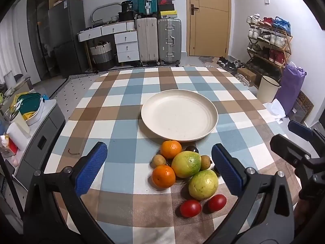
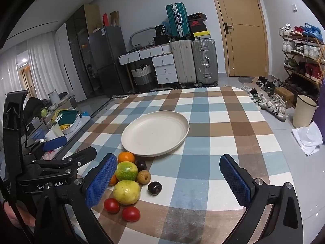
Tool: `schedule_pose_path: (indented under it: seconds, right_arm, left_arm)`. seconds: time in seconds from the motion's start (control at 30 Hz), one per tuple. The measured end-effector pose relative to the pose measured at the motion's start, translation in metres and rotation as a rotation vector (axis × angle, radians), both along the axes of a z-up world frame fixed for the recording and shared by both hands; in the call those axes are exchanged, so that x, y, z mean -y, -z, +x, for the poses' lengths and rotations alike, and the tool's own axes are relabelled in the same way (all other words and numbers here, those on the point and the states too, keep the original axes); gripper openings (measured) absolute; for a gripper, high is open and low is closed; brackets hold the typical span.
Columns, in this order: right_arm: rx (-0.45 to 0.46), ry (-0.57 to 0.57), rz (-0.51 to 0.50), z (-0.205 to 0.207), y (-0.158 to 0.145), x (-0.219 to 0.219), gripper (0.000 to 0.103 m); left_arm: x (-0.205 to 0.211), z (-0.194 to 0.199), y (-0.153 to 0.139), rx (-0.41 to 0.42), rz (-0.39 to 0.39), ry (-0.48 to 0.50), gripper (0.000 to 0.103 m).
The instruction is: Organize fruits
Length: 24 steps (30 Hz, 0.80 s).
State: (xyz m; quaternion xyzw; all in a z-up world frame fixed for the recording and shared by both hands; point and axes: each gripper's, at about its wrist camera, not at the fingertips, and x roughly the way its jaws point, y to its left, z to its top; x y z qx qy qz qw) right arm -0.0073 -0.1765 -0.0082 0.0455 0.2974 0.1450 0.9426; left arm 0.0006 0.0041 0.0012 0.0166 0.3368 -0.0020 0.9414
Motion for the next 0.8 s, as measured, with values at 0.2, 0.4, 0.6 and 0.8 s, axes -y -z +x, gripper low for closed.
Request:
schedule_pose_path:
  seconds: [0.2,0.4,0.6,0.8]
  right_arm:
    - [0.013,-0.016,0.01,-0.003,0.0,-0.003,0.103]
    - [0.01,-0.027,0.017,-0.004,0.001,-0.005,0.103]
    - [0.011,-0.028,0.013,-0.006,0.001,-0.006,0.103]
    - [0.01,-0.025,0.01,-0.007,0.0,-0.006,0.103]
  left_arm:
    - [0.002,-0.002,-0.001,0.008,-0.006,0.004,0.103]
    - [0.006,-0.007,0.002,0.01,-0.015,0.004,0.103]
    - [0.006,-0.011,0.001,0.023,-0.031,0.011,0.103]
    - [0.004,-0.01,0.0,0.024,-0.032,0.008,0.103]
